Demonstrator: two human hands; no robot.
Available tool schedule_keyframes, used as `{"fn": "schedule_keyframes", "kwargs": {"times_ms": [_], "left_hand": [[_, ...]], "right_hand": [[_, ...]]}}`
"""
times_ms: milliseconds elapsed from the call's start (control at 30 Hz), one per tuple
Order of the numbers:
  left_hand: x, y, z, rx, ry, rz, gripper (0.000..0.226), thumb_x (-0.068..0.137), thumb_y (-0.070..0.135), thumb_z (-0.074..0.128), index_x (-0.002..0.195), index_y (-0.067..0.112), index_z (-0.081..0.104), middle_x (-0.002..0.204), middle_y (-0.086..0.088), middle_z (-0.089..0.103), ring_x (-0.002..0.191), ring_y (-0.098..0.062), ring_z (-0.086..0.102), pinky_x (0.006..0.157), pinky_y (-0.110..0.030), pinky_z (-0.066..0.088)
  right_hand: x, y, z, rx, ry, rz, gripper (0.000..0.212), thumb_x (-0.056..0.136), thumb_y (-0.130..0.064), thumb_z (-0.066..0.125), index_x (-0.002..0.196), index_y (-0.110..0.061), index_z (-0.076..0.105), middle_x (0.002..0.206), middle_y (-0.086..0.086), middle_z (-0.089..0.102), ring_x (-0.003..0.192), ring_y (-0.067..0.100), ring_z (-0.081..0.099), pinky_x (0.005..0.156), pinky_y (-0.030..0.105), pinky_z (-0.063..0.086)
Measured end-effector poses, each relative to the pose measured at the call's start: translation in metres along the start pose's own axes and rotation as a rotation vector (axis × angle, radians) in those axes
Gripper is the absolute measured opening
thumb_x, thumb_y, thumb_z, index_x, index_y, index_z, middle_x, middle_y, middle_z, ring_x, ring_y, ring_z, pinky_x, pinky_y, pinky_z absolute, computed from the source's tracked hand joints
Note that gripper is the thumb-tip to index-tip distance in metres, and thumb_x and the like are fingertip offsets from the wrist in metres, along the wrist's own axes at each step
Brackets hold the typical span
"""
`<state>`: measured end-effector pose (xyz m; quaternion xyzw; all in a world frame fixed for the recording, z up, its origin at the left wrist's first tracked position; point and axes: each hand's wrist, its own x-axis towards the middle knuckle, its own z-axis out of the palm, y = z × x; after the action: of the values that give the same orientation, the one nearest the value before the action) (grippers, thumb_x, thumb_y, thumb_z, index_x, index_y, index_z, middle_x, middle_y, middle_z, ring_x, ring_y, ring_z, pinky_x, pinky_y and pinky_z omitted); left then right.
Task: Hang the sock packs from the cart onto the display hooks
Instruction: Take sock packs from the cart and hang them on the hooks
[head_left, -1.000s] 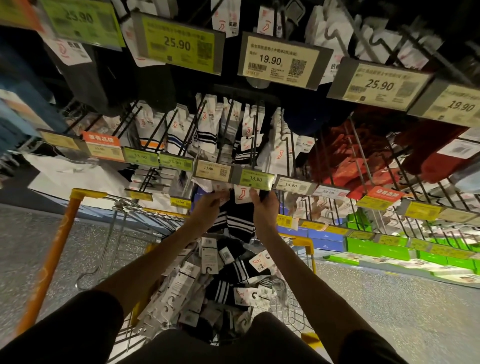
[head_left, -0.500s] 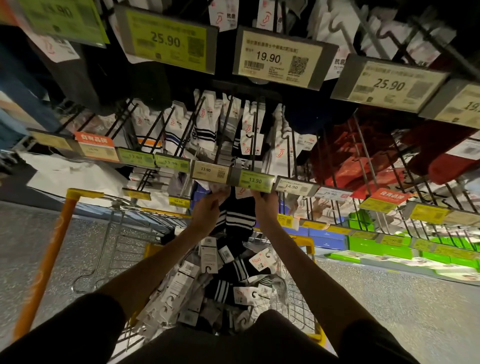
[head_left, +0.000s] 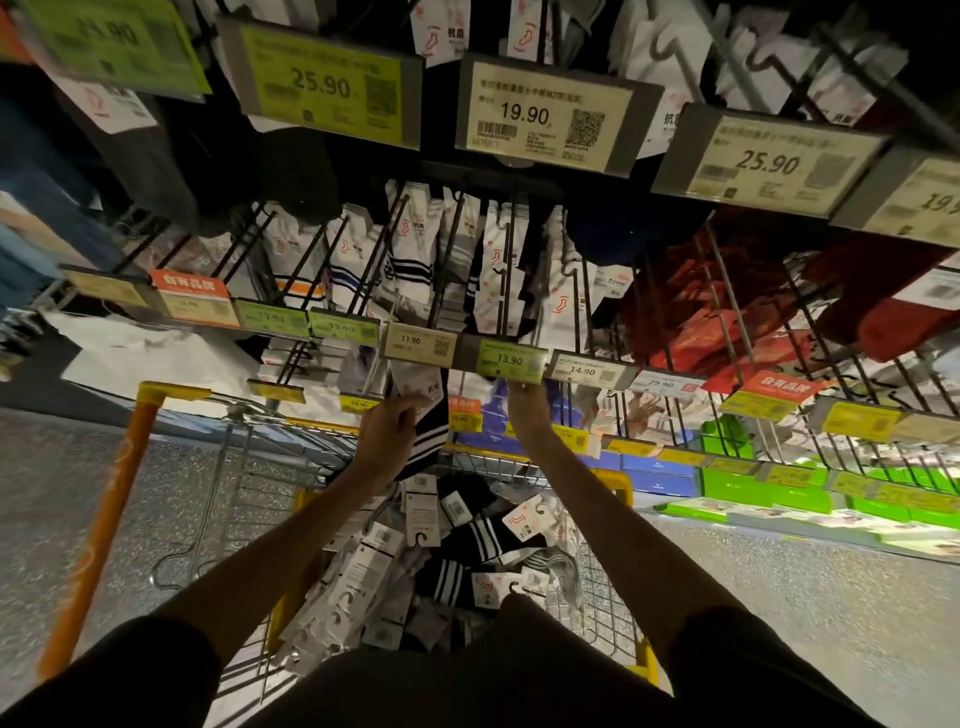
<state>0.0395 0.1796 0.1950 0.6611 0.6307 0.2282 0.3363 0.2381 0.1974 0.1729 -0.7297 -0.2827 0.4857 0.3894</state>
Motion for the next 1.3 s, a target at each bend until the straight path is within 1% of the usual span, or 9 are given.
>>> {"fn": "schedule_keyframes", "kwargs": {"times_ms": [133, 233, 333, 433, 600, 767, 1000, 1200, 1300], "left_hand": [[-0.012, -0.003, 0.001, -0.055, -0.134, -0.029, 0.021, 0.090, 0.001, 0.063, 0.104, 0.011, 0.076, 0.108, -0.007, 0.072, 0.080, -0.013, 0.065, 0.064, -0.011, 0.045], [-0.021, 0.002, 0.005, -0.050, -0.245, -0.015, 0.022, 0.084, -0.005, 0.066, 0.100, 0.006, 0.075, 0.101, 0.001, 0.065, 0.094, -0.011, 0.059, 0.074, -0.013, 0.040], [-0.027, 0.007, 0.008, -0.130, -0.363, 0.036, 0.027, 0.081, -0.009, 0.066, 0.089, 0.016, 0.074, 0.096, 0.001, 0.065, 0.098, -0.020, 0.064, 0.080, -0.022, 0.046], [-0.031, 0.014, 0.012, -0.271, -0.446, 0.085, 0.030, 0.086, -0.005, 0.067, 0.084, 0.025, 0.067, 0.094, 0.004, 0.067, 0.094, -0.006, 0.062, 0.089, -0.028, 0.048], [-0.024, 0.031, 0.023, -0.519, -0.270, -0.011, 0.027, 0.084, -0.004, 0.069, 0.099, 0.013, 0.053, 0.101, -0.008, 0.063, 0.096, -0.021, 0.064, 0.084, -0.034, 0.054], [-0.009, 0.045, 0.027, -0.728, -0.149, -0.178, 0.047, 0.080, -0.011, 0.071, 0.112, 0.006, 0.042, 0.101, -0.010, 0.069, 0.095, -0.019, 0.069, 0.081, -0.031, 0.058], [0.018, 0.056, 0.020, -0.794, -0.087, -0.292, 0.023, 0.089, -0.009, 0.062, 0.092, 0.013, 0.056, 0.109, -0.023, 0.066, 0.084, -0.021, 0.065, 0.054, -0.013, 0.049], [0.018, 0.042, 0.027, -0.781, -0.091, -0.371, 0.027, 0.086, -0.006, 0.068, 0.112, -0.008, 0.061, 0.114, -0.027, 0.067, 0.107, -0.040, 0.065, 0.091, -0.047, 0.055], [0.016, 0.040, 0.028, -0.775, -0.081, -0.378, 0.032, 0.086, -0.006, 0.067, 0.117, -0.010, 0.060, 0.115, -0.028, 0.067, 0.107, -0.040, 0.065, 0.094, -0.051, 0.053]], "right_hand": [[-0.042, 0.031, 0.003, 0.135, -0.192, 0.066, 0.023, 0.100, -0.004, 0.047, 0.087, 0.012, 0.058, 0.061, -0.004, 0.061, 0.057, 0.007, 0.057, 0.061, 0.024, 0.043], [-0.069, 0.050, -0.002, 0.153, -0.311, 0.004, 0.017, 0.075, 0.001, 0.075, 0.077, -0.016, 0.074, 0.063, -0.017, 0.069, 0.058, -0.006, 0.062, 0.061, 0.018, 0.047], [-0.081, 0.058, -0.007, 0.022, -0.312, -0.098, 0.016, 0.086, 0.002, 0.068, 0.100, -0.005, 0.068, 0.074, -0.019, 0.070, 0.063, -0.011, 0.061, 0.061, 0.010, 0.045], [-0.085, 0.056, -0.016, -0.043, -0.250, -0.169, 0.022, 0.094, -0.009, 0.063, 0.115, -0.003, 0.063, 0.099, -0.009, 0.070, 0.086, -0.008, 0.066, 0.073, 0.012, 0.049], [-0.082, 0.035, -0.028, 0.118, -0.130, -0.139, 0.018, 0.093, -0.008, 0.063, 0.109, 0.001, 0.063, 0.100, 0.013, 0.073, 0.087, 0.018, 0.070, 0.080, 0.035, 0.056], [-0.073, 0.017, -0.035, 0.234, -0.160, -0.224, 0.022, 0.094, -0.003, 0.059, 0.116, -0.001, 0.061, 0.109, 0.013, 0.071, 0.097, 0.015, 0.070, 0.080, 0.028, 0.056], [-0.056, 0.005, -0.027, 0.288, -0.126, -0.186, 0.013, 0.091, -0.013, 0.067, 0.103, -0.017, 0.068, 0.108, 0.011, 0.073, 0.103, 0.026, 0.069, 0.092, 0.052, 0.054], [-0.051, 0.014, -0.020, 0.228, -0.112, -0.215, 0.019, 0.091, -0.012, 0.066, 0.111, -0.013, 0.067, 0.107, 0.009, 0.074, 0.101, 0.024, 0.070, 0.091, 0.048, 0.056], [-0.050, 0.017, -0.017, 0.212, -0.095, -0.200, 0.019, 0.091, -0.012, 0.066, 0.109, -0.016, 0.067, 0.103, 0.004, 0.075, 0.097, 0.020, 0.071, 0.087, 0.043, 0.057]]}}
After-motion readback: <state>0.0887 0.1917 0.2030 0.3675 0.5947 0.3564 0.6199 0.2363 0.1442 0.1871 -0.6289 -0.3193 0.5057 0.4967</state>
